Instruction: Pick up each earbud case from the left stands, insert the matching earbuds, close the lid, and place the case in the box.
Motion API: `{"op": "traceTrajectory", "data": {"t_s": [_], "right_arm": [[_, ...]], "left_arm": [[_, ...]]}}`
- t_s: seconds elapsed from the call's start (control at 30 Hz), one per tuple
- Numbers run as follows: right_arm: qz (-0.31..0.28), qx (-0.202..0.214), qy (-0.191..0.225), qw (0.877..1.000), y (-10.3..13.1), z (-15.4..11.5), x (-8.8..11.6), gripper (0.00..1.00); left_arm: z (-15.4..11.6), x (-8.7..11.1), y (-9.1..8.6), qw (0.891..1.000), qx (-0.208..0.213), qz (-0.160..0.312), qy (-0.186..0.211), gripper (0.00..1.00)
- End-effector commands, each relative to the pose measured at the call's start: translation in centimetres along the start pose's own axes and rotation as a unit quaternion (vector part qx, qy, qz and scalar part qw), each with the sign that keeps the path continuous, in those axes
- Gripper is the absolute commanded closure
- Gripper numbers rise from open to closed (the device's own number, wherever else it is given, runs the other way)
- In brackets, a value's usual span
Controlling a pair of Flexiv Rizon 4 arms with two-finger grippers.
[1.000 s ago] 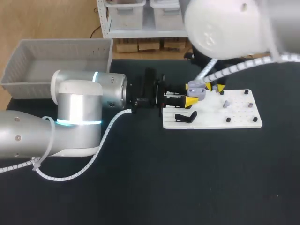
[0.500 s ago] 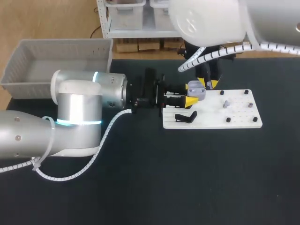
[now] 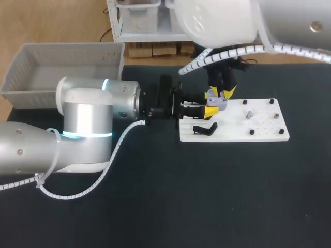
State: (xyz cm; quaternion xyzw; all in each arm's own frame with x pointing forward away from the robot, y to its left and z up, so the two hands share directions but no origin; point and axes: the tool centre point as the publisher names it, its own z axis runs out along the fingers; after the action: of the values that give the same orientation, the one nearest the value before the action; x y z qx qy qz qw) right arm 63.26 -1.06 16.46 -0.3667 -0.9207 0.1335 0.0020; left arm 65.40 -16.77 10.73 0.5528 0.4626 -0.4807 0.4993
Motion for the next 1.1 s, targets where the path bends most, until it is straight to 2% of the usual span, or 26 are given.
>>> {"op": "traceTrajectory", "data": {"t_s": [0.03, 0.33, 1.1], "right_arm": [[0.01, 0.016, 0.0, 1.0, 0.9, -0.3, 0.1, 1.0], [0.031, 0.021, 0.011, 0.999, 1.1, 0.0, 0.1, 1.0], [0.039, 0.012, 0.04, 0.998, 1.3, 1.4, -0.8, 1.0]], "left_arm": [[0.0, 0.0, -0.2, 1.0, -0.003, 0.001, -0.001, 1.0], [0.0, 0.0, -0.2, 1.0, -0.003, 0.001, -0.001, 1.0], [0.0, 0.0, -0.2, 1.0, -0.003, 0.001, -0.001, 1.0]]}}
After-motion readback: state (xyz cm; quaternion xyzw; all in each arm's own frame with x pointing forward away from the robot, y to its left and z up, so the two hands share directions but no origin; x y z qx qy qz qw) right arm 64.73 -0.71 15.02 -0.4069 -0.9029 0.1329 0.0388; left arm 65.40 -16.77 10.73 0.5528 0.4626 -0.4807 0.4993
